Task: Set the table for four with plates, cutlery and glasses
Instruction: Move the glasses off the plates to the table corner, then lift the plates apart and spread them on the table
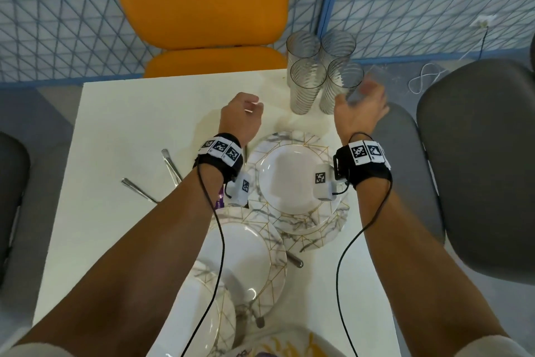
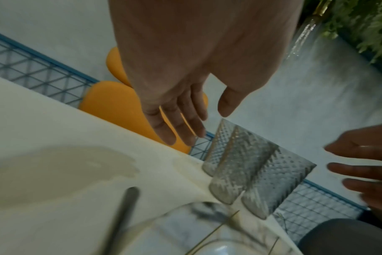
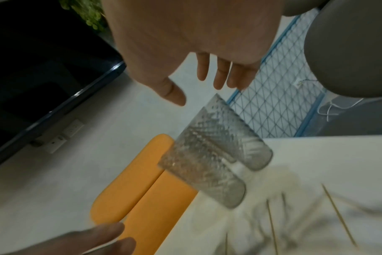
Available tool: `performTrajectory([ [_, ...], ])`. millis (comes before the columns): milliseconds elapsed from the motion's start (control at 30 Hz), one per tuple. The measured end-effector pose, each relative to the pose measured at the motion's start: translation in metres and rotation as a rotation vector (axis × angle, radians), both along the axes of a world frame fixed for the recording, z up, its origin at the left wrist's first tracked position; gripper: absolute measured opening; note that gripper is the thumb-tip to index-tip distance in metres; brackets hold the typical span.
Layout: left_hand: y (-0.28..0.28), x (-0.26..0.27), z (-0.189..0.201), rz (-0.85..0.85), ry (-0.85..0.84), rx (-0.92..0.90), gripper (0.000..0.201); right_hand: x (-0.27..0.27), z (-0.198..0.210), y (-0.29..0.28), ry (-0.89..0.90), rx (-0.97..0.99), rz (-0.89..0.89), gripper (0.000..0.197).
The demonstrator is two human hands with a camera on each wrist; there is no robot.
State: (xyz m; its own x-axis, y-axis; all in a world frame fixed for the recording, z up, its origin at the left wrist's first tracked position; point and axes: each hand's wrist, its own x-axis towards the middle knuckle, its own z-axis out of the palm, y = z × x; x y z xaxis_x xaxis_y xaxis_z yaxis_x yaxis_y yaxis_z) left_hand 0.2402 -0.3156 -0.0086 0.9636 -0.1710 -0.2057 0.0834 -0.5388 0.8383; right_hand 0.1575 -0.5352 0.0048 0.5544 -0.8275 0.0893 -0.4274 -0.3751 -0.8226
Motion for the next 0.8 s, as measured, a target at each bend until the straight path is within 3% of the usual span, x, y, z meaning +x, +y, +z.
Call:
performTrajectory([
  [67,0.031,-0.012,-0.007,0.005,0.032,-0.008,0.011,-0.012,-0.005,0.022,-0.019,-0.012,0.051,0.038],
  [167,0.078,-0.038,-0.020,0.042,0.071,0.022,0.010,-0.033,-0.017,0.062,-0.021,0.102,0.177,0.021],
  [300,0.143,-0.083,-0.035,0.108,0.167,0.092,0.010,-0.067,-0.029,0.132,0.082,0.201,0.438,0.017],
  [433,0.206,-0.128,-0.048,-0.001,0.214,0.298,0.018,-0.101,-0.039,0.202,0.190,0.242,0.738,0.016],
  [533,0.240,-0.158,-0.057,-0.074,0.245,0.352,0.023,-0.121,-0.044,0.249,0.341,0.240,0.948,0.006],
  [700,0.275,-0.188,-0.060,-0.100,0.291,0.345,0.022,-0.153,-0.049,0.298,0.778,0.083,1.194,0.039],
  [800,0.296,-0.201,-0.058,-0.070,0.312,0.309,0.024,-0.169,-0.055,0.314,0.827,0.025,1.204,0.022],
])
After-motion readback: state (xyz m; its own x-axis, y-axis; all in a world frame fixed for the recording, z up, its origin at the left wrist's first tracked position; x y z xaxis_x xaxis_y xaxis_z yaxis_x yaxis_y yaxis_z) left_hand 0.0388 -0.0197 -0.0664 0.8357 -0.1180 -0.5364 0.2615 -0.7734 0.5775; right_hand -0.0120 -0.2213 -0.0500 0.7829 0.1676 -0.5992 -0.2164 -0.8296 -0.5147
